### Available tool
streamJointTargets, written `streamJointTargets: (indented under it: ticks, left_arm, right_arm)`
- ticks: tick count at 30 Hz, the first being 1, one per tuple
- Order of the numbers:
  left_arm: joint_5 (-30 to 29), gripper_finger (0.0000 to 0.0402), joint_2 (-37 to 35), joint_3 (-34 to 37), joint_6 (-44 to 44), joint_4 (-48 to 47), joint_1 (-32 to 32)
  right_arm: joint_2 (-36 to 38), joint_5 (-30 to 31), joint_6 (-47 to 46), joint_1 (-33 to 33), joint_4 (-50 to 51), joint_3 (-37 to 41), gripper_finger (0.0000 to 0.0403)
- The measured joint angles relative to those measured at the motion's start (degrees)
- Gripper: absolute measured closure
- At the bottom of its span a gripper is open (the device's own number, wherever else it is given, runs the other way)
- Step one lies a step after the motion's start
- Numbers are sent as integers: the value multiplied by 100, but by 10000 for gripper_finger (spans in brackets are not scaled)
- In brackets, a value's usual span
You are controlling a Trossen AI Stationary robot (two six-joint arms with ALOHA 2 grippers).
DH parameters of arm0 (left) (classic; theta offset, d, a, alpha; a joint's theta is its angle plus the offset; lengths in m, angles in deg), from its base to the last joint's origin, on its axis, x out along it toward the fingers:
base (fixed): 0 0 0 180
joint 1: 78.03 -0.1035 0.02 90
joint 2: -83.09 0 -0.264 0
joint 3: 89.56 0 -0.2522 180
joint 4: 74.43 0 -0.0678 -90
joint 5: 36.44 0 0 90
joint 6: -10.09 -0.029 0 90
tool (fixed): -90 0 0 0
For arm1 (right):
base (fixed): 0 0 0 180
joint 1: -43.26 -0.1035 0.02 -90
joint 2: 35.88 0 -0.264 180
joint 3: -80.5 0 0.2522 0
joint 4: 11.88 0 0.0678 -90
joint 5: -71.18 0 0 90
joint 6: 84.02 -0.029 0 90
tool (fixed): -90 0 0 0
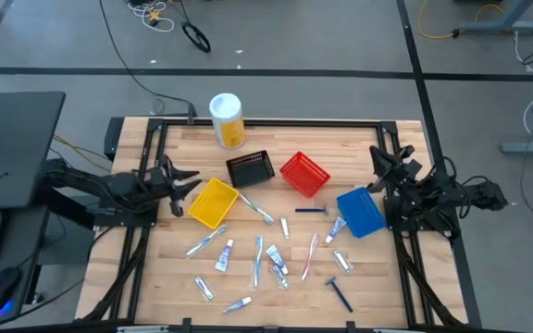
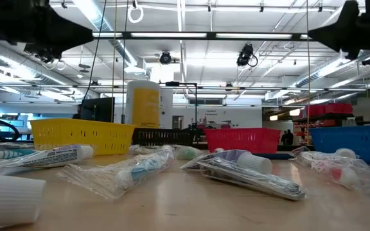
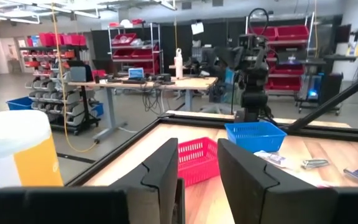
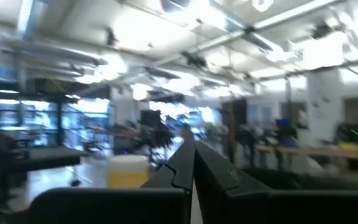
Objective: Pick & Place Travel size toiletries
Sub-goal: Put the blue toothbrush into the yellow basket
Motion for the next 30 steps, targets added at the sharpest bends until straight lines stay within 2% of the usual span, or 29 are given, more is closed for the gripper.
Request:
streamJointTargets:
  ticks: [6,12,15,18,23,26,30]
  left_arm:
    - [13,255,1039,-657,192,-17,5]
    - [195,241,2093,-1085,1279,-50,15]
    - [471,243,2586,-1269,1674,-60,18]
    - [717,247,3056,-1526,1962,-262,59]
    - [921,249,3729,-1905,2587,-1020,414]
    - [920,248,3967,-2224,2960,-1887,630]
    - [1002,247,4172,-2653,3931,-2925,901]
  right_arm:
    - [-244,-405,-583,230,437,0,384]
    - [-462,-428,-1308,231,1193,0,384]
    - [-586,-815,-1804,231,1625,0,384]
    - [-736,-1467,-2253,229,1813,0,384]
    - [-857,-1712,-2391,227,1773,0,384]
    - [-860,-1685,-2509,227,1768,0,384]
    - [-860,-1559,-2567,229,1802,0,384]
